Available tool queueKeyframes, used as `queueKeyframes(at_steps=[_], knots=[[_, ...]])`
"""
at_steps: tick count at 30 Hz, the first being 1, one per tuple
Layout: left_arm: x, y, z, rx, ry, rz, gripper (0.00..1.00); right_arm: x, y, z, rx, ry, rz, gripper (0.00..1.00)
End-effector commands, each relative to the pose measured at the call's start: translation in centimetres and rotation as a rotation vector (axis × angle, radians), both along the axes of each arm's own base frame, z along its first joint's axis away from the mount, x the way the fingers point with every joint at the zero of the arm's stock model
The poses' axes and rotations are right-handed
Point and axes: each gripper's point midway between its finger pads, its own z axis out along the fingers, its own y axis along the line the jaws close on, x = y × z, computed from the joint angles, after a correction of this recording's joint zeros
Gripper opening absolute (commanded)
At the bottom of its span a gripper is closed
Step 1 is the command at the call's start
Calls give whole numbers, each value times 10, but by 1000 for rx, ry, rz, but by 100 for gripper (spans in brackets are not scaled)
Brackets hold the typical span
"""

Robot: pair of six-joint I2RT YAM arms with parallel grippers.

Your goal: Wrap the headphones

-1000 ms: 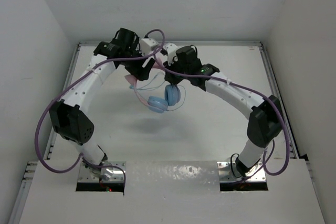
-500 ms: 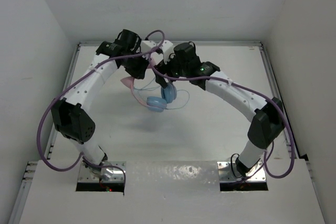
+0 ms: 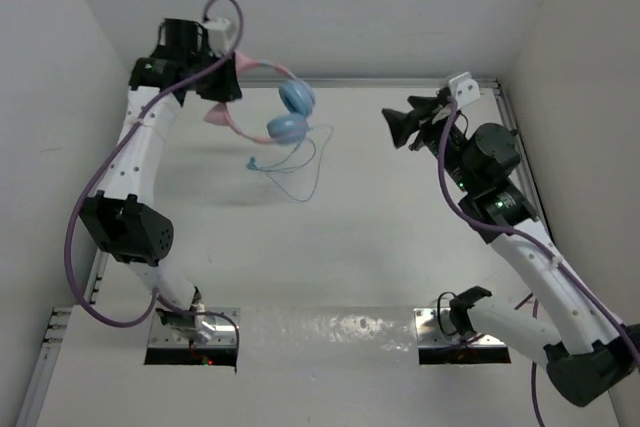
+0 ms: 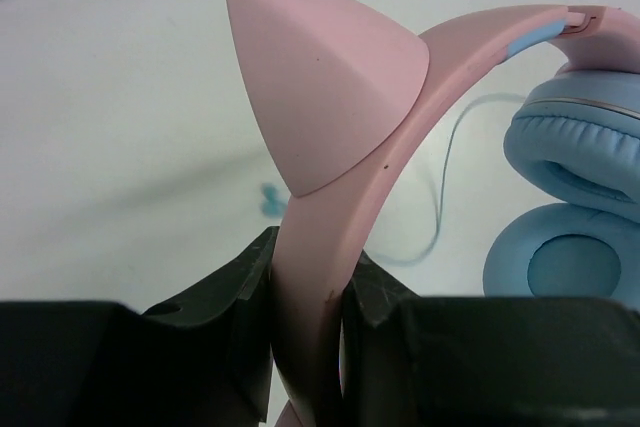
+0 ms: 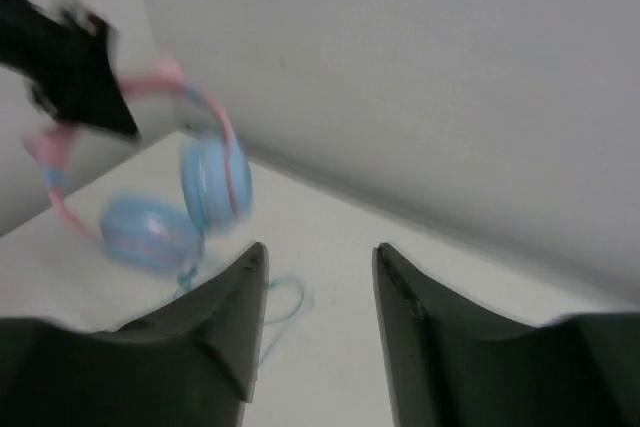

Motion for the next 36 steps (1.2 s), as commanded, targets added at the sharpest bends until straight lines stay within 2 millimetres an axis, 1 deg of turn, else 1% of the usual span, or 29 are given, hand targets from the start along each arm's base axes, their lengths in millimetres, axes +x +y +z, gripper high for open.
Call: queueKeyframes(at_steps=[1,3,5,6,7,8,9,10,11,13,15,16,18,19,20,21,22,23,24,25,26,27,28,29,30,31,32,33,36], knots=[[28,10,101,-217,-245,95,0,38,-18,-98,13,171,-141,71],[31,9,132,-259,-322,99,0,41,-11,-130,22,208,-112,83],[31,8,154,-312,-364,98,0,50,18,-147,75,245,-1,87],[33,8,163,-325,-391,94,0,56,31,-141,101,225,48,87],[33,7,175,-342,-417,87,0,63,53,-166,85,290,95,87],[35,9,180,-357,-422,101,0,69,63,-171,74,294,106,87],[39,11,180,-362,-423,109,0,73,85,-157,80,245,147,87],[39,15,190,-376,-441,121,0,82,100,-181,34,267,160,88],[42,16,191,-383,-445,127,0,88,119,-166,41,213,185,89],[44,18,200,-405,-463,127,0,114,129,-181,75,244,121,91],[47,13,201,-436,-454,118,0,128,134,-195,115,278,92,91],[49,17,203,-445,-457,125,0,139,138,-210,127,293,75,91],[54,20,201,-487,-438,123,0,147,146,-220,148,311,83,91],[59,18,202,-503,-440,113,0,153,159,-226,155,319,119,91],[59,14,202,-522,-432,91,0,157,164,-228,162,325,121,90],[59,13,203,-536,-430,84,0,167,171,-217,186,312,114,90],[60,12,199,-548,-413,78,0,173,175,-238,174,362,90,90],[61,12,196,-550,-403,73,0,181,174,-240,184,367,62,90],[62,11,193,-556,-393,73,0,190,177,-233,212,359,40,90],[60,10,192,-560,-385,68,0,200,172,-249,227,386,-20,89],[60,10,191,-561,-381,66,0,206,171,-251,235,383,-47,89],[59,9,192,-564,-381,64,0,215,173,-242,257,363,-63,89],[58,9,194,-564,-388,60,0,220,175,-243,262,357,-66,89],[59,9,195,-563,-391,62,0,225,180,-253,249,361,-58,88],[58,10,197,-561,-399,64,0,231,187,-241,255,334,-37,88],[59,11,196,-558,-401,69,0,234,193,-242,250,335,-26,88],[60,11,196,-555,-403,68,0,238,197,-252,242,353,-23,87],[60,11,196,-554,-402,70,0,244,201,-246,253,353,-24,86],[60,12,199,-551,-414,65,0,258,200,-260,287,385,-77,80]])
